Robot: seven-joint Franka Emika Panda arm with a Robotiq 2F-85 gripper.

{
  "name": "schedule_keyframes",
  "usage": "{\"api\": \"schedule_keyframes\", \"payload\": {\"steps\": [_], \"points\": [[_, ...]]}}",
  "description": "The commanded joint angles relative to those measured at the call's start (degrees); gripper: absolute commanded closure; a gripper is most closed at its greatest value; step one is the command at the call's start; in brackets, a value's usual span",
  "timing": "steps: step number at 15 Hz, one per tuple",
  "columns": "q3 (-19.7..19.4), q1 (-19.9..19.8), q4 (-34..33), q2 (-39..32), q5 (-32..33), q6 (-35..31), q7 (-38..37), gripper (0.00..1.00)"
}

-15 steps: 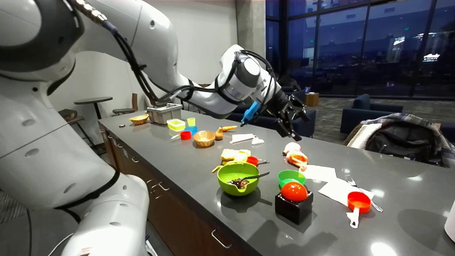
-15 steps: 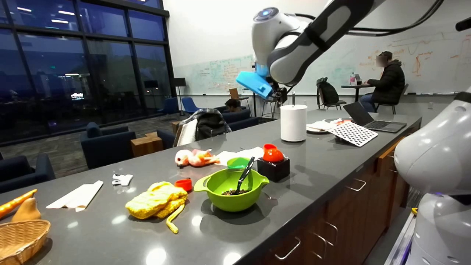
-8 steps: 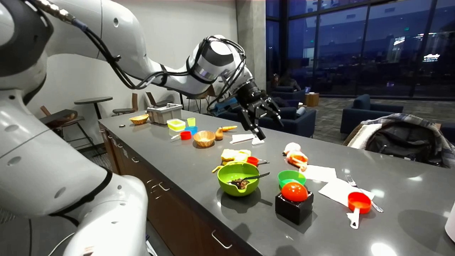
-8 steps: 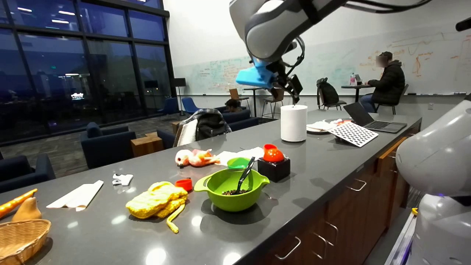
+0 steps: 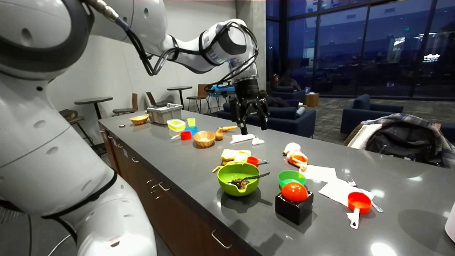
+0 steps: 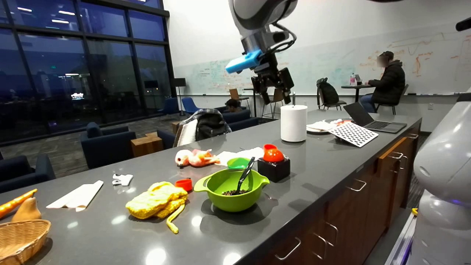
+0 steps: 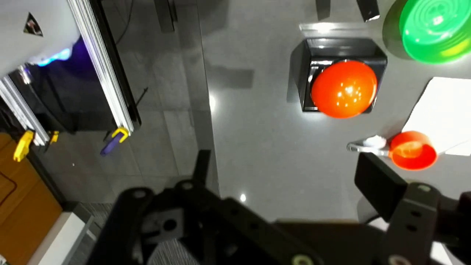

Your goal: Use the black ladle to stir the contents in the light green bowl.

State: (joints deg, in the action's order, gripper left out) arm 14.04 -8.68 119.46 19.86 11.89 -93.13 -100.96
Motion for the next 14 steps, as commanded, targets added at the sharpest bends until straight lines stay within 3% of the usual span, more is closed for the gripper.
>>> {"api": "schedule_keyframes", "payload": {"steps": [1,5,6,9,14], "points": [[-5.74,3.34,-3.76,-3.96,-8.76,0.3,1.53,0.0],[-9.89,4.37,-3.47,-5.34,-20.7,-2.5,3.29,0.0],[-8.75,4.3,-2.81,-4.84,-16.31,-1.51,2.19,0.0],[-9.96,4.32,-2.92,-5.5,-19.22,-2.33,2.74,0.0],[-9.62,4.43,-2.47,-6.2,-18.63,-4.45,1.51,0.0]]}}
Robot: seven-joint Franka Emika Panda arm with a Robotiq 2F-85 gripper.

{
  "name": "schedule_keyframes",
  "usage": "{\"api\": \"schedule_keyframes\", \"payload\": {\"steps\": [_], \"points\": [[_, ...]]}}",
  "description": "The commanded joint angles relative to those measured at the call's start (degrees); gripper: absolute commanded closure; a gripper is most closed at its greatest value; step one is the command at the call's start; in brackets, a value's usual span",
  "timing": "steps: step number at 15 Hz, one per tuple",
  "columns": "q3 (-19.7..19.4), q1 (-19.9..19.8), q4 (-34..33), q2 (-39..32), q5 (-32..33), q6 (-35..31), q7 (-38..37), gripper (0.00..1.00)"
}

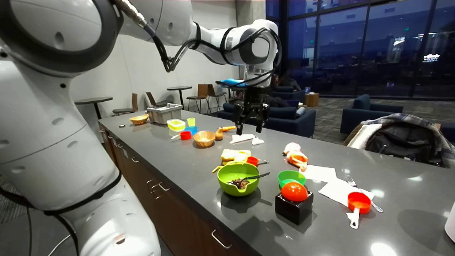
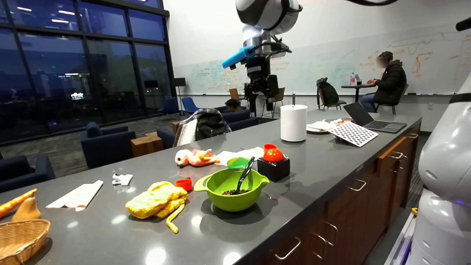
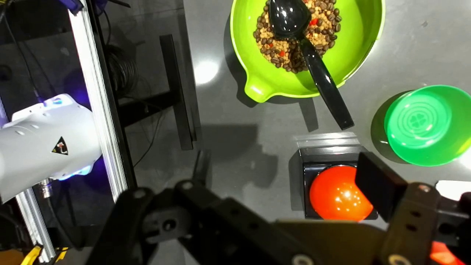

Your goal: Use the black ladle to stir the contents in the light green bowl.

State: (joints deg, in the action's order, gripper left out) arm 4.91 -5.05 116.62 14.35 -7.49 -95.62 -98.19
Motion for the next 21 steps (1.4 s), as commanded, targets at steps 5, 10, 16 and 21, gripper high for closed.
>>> {"api": "schedule_keyframes", "payload": {"steps": [5,10,16,21], "points": [[-1.39,1.5,0.73,-6.18,-1.49,-5.39,3.35,0.0],[-2.45,2.25,0.01,-13.04,-3.19,-6.2,10.97,0.0],[-3.48,2.55,-1.45,-19.72,-6.73,-5.15,18.12,0.0],[-4.4,2.59,-4.37,-24.52,-7.52,-3.86,21.45,0.0]]}}
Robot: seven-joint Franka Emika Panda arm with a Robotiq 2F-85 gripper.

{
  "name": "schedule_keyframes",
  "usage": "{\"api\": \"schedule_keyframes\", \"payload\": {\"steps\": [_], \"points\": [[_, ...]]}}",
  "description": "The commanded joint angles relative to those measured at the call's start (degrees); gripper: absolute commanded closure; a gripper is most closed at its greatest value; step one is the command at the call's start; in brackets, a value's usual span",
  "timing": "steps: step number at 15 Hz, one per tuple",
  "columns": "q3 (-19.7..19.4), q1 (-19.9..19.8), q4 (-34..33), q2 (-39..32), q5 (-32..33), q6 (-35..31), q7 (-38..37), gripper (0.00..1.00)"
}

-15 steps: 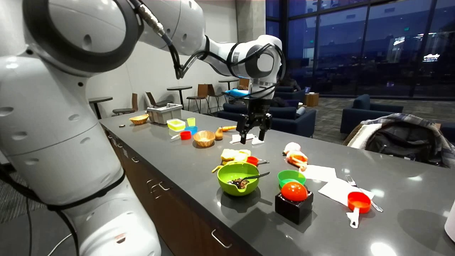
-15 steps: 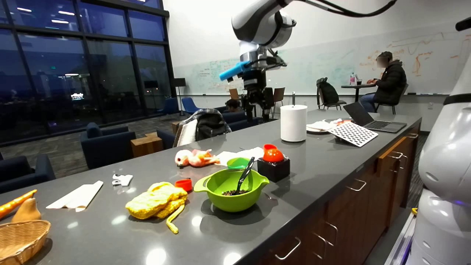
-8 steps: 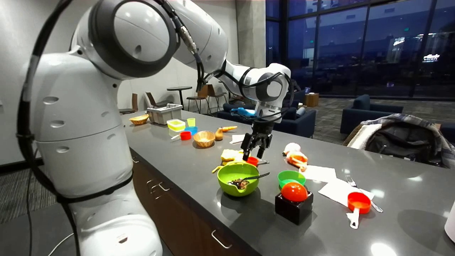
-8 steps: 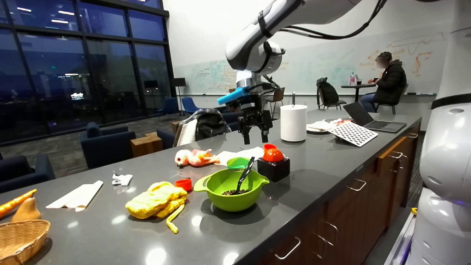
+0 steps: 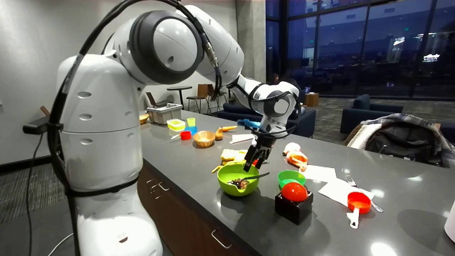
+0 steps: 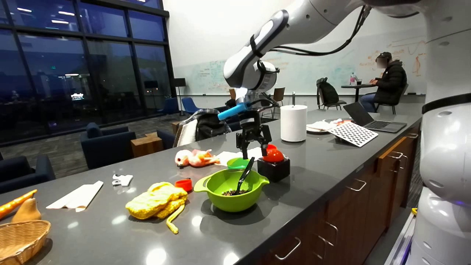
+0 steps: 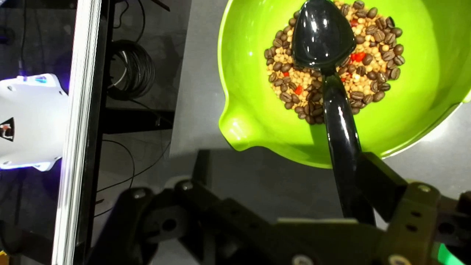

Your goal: Use the black ladle to stir the contents in the light green bowl.

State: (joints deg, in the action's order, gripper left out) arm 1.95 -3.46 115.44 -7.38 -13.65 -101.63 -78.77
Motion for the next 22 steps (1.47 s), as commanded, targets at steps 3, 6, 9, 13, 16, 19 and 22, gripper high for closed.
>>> {"api": "schedule_keyframes", "payload": {"steps": [3,6,9,13,16,19,22], "points": [[-1.73,1.32,-6.47,-6.03,-1.06,3.76,3.07,0.0],[-1.9,1.53,-10.08,-9.27,-1.03,5.45,3.46,0.0],[-2.29,1.75,-13.49,-12.3,-0.91,6.96,3.82,0.0],[-3.58,2.61,-16.62,-14.94,1.06,6.33,1.32,0.0],[-4.53,2.91,-17.89,-15.97,1.5,6.37,0.99,0.0],[-5.15,2.78,-17.51,-15.93,1.14,6.12,1.03,0.0],[-5.67,2.41,-15.96,-15.39,0.39,5.1,1.23,0.0]]}}
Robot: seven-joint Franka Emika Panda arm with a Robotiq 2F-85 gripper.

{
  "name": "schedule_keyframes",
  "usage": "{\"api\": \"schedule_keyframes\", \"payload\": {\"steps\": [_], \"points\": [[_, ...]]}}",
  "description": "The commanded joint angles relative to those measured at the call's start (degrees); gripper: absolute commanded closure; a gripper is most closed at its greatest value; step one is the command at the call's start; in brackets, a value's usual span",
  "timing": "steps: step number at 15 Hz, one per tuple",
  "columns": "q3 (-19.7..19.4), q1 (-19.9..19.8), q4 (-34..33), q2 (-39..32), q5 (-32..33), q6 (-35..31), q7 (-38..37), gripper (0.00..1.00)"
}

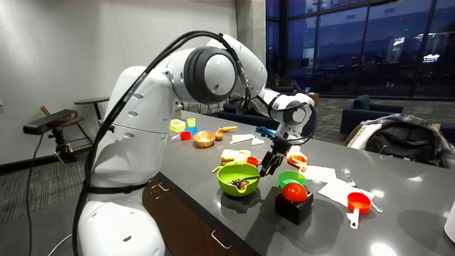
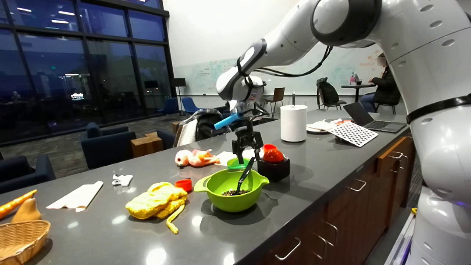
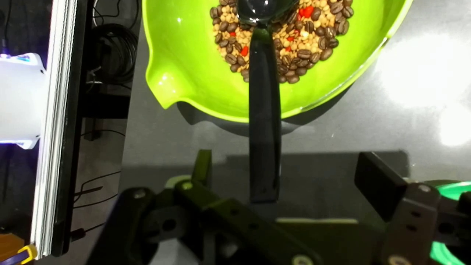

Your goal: Use the black ladle to stir the contents in the light green bowl.

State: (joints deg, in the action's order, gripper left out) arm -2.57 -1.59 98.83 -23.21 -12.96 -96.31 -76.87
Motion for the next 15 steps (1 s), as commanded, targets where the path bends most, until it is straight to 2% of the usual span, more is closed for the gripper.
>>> {"api": "schedule_keyframes", "payload": {"steps": [1,6,9,12,15], "points": [[-1.35,0.53,1.42,0.79,-0.46,-1.15,-0.75,0.0],[-1.78,0.54,9.07,4.15,-5.62,-13.17,-4.85,0.0],[-1.9,1.32,13.86,6.24,-5.57,-19.68,-7.48,0.0],[-1.82,1.95,17.72,9.05,-4.18,-23.24,-10.18,0.0],[-1.66,2.75,20.35,12.0,-2.09,-23.97,-13.18,0.0]]}}
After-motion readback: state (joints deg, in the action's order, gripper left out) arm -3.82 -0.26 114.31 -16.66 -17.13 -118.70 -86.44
